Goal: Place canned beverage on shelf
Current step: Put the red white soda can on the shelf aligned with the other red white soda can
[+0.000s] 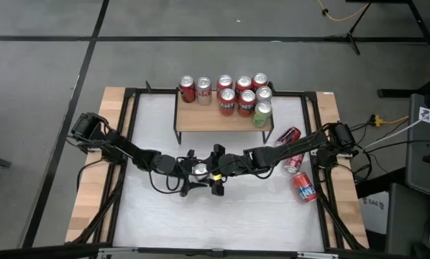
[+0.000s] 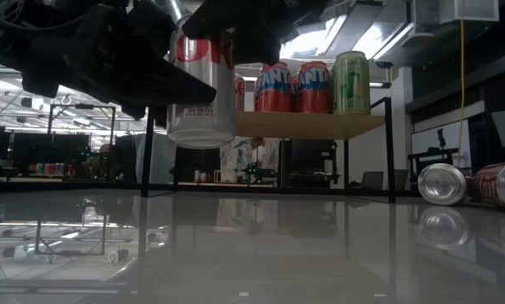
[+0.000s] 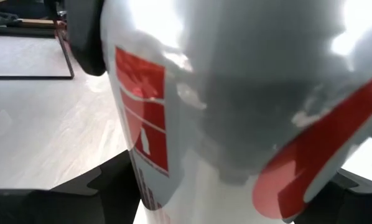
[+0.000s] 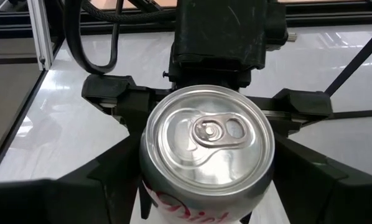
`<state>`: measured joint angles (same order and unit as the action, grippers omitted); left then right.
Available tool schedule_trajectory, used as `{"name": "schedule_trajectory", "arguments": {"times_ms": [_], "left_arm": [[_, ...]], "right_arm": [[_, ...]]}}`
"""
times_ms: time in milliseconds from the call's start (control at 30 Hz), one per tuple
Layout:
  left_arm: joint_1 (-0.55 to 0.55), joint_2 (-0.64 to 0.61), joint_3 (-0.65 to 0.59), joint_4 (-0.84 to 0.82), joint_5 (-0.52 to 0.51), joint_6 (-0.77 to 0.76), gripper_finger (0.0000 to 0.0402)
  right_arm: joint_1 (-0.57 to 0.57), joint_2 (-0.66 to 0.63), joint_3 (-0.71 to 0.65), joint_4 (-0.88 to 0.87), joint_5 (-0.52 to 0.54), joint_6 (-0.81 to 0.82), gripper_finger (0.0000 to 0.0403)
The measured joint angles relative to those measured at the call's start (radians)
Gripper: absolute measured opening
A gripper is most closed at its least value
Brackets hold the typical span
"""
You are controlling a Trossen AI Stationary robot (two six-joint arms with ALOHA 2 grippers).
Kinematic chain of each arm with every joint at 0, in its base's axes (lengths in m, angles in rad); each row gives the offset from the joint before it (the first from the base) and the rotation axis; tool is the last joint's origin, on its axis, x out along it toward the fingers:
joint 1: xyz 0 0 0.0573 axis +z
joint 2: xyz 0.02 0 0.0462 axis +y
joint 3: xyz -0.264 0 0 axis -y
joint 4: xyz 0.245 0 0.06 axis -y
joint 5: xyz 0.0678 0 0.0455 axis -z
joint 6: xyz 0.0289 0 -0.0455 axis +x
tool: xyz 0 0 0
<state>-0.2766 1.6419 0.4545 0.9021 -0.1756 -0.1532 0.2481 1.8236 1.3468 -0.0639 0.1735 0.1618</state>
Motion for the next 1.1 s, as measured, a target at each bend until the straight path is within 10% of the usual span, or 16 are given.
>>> {"name": "schedule_trajectory", "arguments": {"times_ms": [1100], "left_arm": [[-0.001,0.000,-0.002,-0.006,-0.027,-0.031,0.0385]], "right_arm": [[0.000,-0.002,0.057,-0.053,0.022,-0.002,0.0289]]}}
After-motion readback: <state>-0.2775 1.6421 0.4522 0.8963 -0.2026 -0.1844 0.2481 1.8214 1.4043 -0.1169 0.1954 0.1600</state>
